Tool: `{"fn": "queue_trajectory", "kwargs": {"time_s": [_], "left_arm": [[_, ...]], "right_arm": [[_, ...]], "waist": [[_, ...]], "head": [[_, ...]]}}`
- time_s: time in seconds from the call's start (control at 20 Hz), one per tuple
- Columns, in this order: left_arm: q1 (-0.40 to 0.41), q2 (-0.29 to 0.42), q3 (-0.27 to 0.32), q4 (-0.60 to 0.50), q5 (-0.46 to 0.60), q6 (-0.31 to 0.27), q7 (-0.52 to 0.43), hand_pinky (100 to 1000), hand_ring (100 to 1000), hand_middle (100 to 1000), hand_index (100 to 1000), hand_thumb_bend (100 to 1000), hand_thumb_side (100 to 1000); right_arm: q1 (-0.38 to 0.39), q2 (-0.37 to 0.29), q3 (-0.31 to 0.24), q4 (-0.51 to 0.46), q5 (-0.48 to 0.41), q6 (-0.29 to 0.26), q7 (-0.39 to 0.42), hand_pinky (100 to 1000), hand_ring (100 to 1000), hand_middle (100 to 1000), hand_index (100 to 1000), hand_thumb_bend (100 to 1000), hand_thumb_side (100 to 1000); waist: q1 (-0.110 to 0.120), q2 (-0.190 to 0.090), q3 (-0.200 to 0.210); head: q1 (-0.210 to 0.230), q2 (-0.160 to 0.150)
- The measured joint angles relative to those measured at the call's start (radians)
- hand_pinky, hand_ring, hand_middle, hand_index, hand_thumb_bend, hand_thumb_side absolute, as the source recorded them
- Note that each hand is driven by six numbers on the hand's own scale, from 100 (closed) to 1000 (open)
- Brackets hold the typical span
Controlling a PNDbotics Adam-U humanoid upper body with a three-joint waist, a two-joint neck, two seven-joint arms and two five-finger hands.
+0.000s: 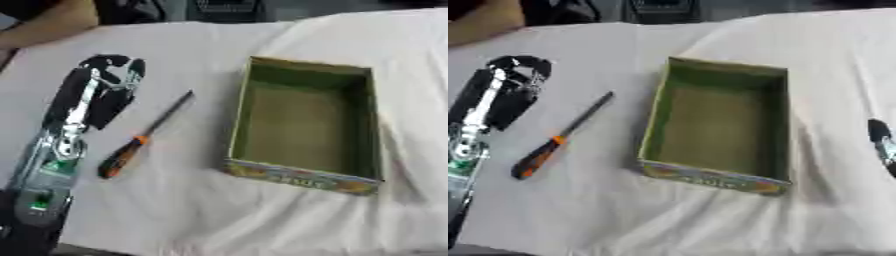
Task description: Pick up objects on the table and place them in the box.
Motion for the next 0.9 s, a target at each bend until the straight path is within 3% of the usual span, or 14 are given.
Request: {"fn": "queue_trajectory", "kwargs": {"time_s": [0.2, 0.6, 0.9], "left_arm": [[0.001, -0.001, -0.001, 0.005, 0.001, 0.0, 0.0, 703, 695, 785, 861, 394, 998], [0.002, -0.002, -0.007, 0.011, 0.007, -0.003, -0.001, 703, 695, 784, 861, 396, 996], [0.003, 0.005, -0.015, 0.019, -0.005, -0.006, -0.027, 722, 710, 782, 838, 466, 890]], "right_arm": [[-0.007, 0.01, 0.024, 0.01, -0.046, -0.014, 0.003, 524, 607, 685, 768, 430, 650], [-0.08, 0.044, 0.117, 0.096, -0.245, -0.069, 0.0, 512, 599, 686, 790, 398, 657], [-0.089, 0.043, 0.148, 0.129, -0.292, -0.099, 0.034, 512, 599, 683, 786, 400, 658]], "waist": [[0.0, 0.0, 0.0], [0.003, 0.0, 0.0], [0.003, 0.001, 0.001]], "head": [[0.0, 0.0], [-0.001, 0.0], [-0.006, 0.0]]}}
